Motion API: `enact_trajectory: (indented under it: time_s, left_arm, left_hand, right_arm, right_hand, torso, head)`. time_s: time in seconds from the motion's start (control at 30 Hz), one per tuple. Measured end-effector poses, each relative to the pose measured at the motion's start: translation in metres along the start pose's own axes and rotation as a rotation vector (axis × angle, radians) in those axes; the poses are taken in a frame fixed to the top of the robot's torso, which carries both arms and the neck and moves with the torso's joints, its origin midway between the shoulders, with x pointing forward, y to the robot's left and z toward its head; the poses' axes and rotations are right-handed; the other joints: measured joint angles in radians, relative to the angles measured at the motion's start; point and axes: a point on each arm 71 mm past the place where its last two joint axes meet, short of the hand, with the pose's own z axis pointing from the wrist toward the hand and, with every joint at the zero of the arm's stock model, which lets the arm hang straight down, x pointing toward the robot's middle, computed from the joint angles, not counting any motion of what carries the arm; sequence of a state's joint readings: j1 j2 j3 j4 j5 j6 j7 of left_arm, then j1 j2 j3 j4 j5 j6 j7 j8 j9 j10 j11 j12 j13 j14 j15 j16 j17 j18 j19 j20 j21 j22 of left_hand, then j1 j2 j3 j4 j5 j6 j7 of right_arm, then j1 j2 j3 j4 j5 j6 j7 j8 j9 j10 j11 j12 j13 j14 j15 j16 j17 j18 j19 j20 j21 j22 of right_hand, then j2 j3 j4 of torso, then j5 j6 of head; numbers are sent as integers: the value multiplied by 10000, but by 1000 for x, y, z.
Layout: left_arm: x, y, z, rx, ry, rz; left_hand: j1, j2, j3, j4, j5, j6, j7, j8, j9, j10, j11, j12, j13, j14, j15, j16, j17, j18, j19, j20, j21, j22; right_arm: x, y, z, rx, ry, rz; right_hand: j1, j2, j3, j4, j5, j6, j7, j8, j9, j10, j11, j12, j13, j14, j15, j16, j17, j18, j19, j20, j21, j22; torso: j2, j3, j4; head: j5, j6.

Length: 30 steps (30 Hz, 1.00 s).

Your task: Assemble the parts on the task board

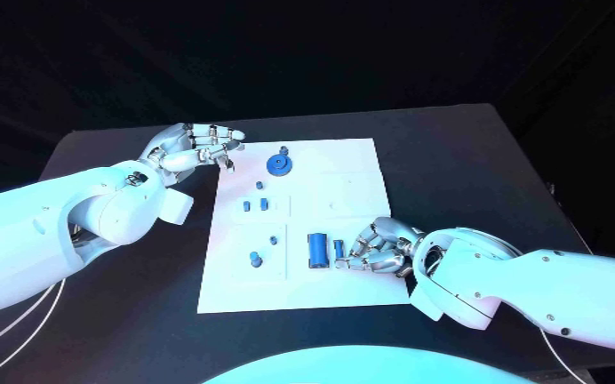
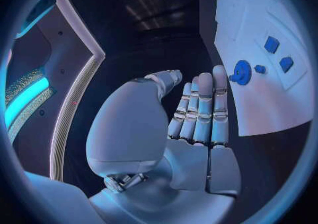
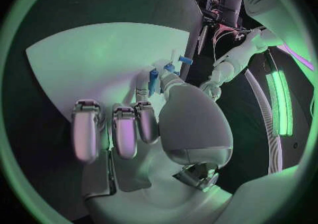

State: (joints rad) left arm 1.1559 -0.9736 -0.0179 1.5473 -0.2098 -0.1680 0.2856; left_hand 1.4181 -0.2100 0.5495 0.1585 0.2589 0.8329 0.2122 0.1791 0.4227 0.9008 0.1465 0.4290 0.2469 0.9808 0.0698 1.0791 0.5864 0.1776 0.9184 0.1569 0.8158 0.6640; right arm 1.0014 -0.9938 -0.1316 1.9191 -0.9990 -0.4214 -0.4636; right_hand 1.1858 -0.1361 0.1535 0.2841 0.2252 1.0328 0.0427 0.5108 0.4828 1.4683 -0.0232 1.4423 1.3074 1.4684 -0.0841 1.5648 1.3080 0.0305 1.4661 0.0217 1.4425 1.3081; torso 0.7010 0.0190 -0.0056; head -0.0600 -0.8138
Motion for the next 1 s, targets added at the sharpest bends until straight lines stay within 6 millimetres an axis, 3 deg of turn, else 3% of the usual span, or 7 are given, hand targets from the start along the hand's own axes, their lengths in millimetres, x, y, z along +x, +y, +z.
enact_trajectory:
  time_s: [0.17,0.6,0.63,0.8,0.9,0.93,1.0]
  left_arm:
    - [0,0,0,-3,4,-1]
    - [0,0,0,-10,-1,0]
    - [0,0,0,-11,-1,1]
    - [-1,0,-1,-12,-2,1]
    - [-1,0,0,-13,-5,2]
    - [-1,0,0,-14,-8,3]
    - [-1,1,0,-9,-26,10]
  left_hand:
    - [0,0,0,0,0,0,0,0,0,0,0,0,0,0,0,0,0,1,0,0,0,0]
    - [0,0,0,0,0,0,0,0,0,0,0,0,1,0,0,0,0,1,0,0,0,0]
    - [0,0,0,0,0,0,0,0,0,0,0,0,1,0,0,0,1,0,0,0,0,0]
    - [0,0,0,0,0,0,0,0,0,0,0,44,-13,0,0,0,-14,0,0,0,0,0]
    - [0,0,0,0,0,0,0,0,0,0,0,44,-13,0,0,0,-14,1,0,0,0,0]
    - [0,0,0,0,0,0,0,0,0,0,0,44,-13,0,0,0,-14,1,0,0,0,0]
    - [0,0,28,28,0,0,0,0,0,0,0,44,-21,0,0,0,-14,1,0,0,0,0]
  right_arm:
    - [0,2,2,-31,-67,-112]
    - [-1,4,4,-84,-244,-351]
    - [-1,4,4,-86,-265,-345]
    - [-3,2,2,-94,-388,-293]
    - [-8,0,1,-167,-524,-180]
    - [-10,1,1,-241,-583,-121]
    - [-19,2,3,-494,-778,88]
  right_hand:
    - [819,144,477,-75,-639,0,0,0,-23,-36,-36,0,0,-36,-36,0,-1,78,0,0,0,0]
    - [1148,68,800,-113,-686,1,-1,1,-50,-36,-36,0,0,-36,-36,0,-2,102,0,0,0,-2]
    - [1120,40,792,-99,-685,1,-1,1,-52,-36,-36,0,0,-36,-36,0,-2,128,0,0,0,-2]
    - [537,-315,569,82,-493,1,-1,1,-68,-36,-36,-30,0,-36,-36,0,-3,-100,0,0,-28,-3]
    - [15,-439,228,70,4,-41,41,-51,-74,-36,-36,-213,0,-36,-36,0,-3,-175,0,0,-432,-3]
    - [-8,-442,169,72,54,-68,67,-51,-74,-36,-36,-263,0,-36,-36,0,-3,-157,0,0,-591,-3]
    - [-68,-454,-12,59,5,-274,183,-169,-112,-20,58,-576,-1,0,6,-217,-4,92,0,0,-1493,-4]
  torso:
    - [0,0,0]
    - [-1,-6,-2]
    - [-1,-5,-2]
    - [-6,-4,-6]
    - [-13,-6,-4]
    - [-19,-6,-3]
    - [-30,-12,-2]
  head:
    - [0,-9]
    - [1,-10]
    - [1,-3]
    - [-9,40]
    - [-22,93]
    - [-26,116]
    - [-29,151]
